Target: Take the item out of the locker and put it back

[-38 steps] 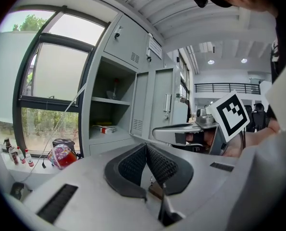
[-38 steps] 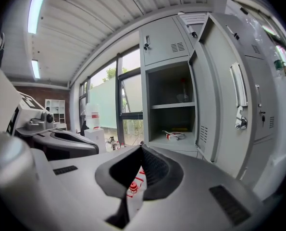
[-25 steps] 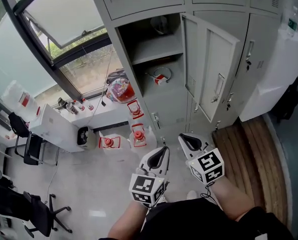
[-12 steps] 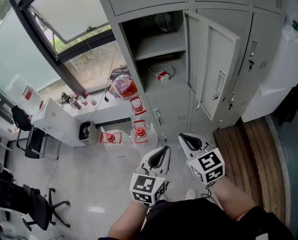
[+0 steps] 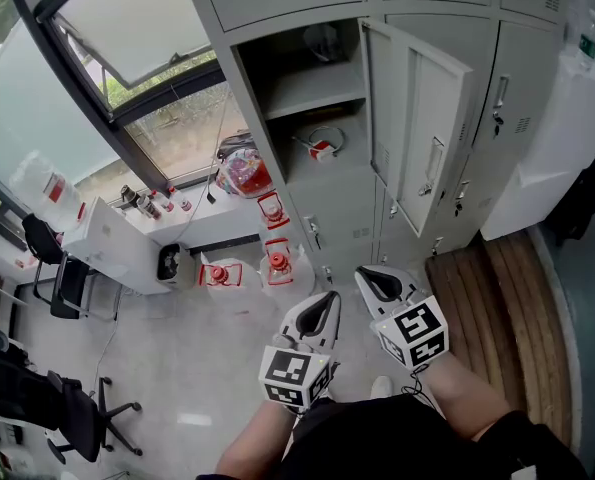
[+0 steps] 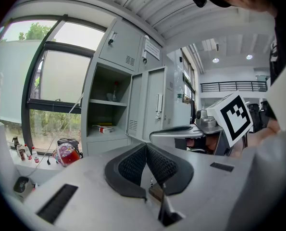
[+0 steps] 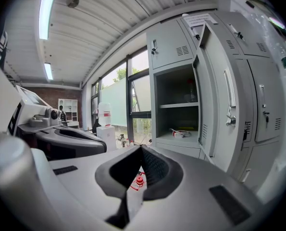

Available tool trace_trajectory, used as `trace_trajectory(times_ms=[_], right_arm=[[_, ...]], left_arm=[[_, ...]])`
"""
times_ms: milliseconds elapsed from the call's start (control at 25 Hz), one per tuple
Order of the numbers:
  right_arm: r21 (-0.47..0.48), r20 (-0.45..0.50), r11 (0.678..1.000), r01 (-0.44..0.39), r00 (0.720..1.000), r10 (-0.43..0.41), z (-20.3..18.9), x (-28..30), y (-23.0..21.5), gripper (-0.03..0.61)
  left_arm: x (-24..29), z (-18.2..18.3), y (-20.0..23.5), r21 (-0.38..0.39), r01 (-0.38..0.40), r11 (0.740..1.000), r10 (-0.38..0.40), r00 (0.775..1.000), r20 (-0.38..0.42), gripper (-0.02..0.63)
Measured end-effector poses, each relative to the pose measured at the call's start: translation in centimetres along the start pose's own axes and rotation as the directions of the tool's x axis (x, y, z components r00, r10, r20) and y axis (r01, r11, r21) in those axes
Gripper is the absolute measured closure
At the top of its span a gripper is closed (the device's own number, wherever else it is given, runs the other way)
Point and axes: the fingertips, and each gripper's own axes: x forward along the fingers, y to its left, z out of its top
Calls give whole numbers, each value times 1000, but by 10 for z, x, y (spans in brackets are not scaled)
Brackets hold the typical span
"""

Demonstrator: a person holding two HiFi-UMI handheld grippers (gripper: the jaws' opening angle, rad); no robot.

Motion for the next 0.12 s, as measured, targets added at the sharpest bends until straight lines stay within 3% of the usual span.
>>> trace_trajectory(times_ms=[120], right_arm=[[0, 0, 1000, -2, 1000, 2, -2, -1, 1, 526]], left_arm=[[1, -1, -1, -1, 2, 1000, -2, 1000, 1, 597]])
